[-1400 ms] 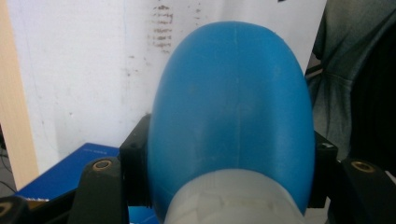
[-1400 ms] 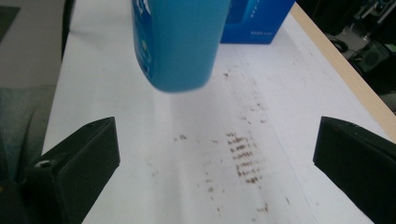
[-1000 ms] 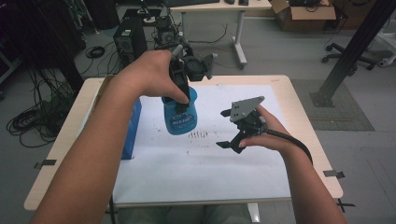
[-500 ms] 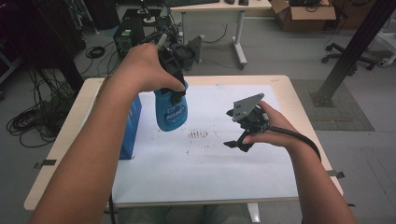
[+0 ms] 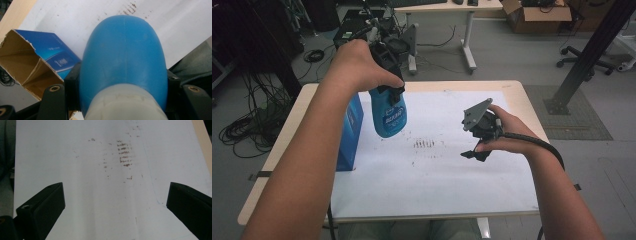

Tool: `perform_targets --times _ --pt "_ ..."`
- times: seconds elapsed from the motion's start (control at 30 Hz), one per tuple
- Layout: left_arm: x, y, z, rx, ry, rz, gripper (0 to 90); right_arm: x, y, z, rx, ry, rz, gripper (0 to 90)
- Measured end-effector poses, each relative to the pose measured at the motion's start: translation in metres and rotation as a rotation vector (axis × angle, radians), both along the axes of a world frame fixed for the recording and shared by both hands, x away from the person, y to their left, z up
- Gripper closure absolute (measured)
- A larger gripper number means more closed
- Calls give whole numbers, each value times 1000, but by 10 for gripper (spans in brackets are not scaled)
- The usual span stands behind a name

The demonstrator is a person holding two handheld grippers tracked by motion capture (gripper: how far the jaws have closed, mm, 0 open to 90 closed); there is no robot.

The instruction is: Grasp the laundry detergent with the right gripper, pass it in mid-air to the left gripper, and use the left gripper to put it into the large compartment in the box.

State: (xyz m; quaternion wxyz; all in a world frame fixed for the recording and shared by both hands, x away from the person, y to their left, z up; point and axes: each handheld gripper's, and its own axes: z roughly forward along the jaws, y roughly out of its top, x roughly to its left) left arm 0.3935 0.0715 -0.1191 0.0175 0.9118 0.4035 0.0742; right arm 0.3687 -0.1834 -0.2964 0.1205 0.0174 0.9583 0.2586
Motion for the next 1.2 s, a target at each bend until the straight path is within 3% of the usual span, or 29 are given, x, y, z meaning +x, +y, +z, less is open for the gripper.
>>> perform_targets --times 0.23,0.57,0.63,0.8,1.2 --pt "2 12 12 -12 5 51 380 2 -4 -1 -23 10 -8 22" --pt "9 45 40 -13 12 163 380 4 -6 -2 -29 14 -9 22" --pt "10 55 48 -18 -3 207 380 4 -6 -2 -31 15 -5 22" --pt "13 68 60 -20 -22 262 380 5 -5 -3 -36 21 -4 22" --pt "20 101 75 -45 -57 393 379 6 -7 -2 -46 30 -3 23"
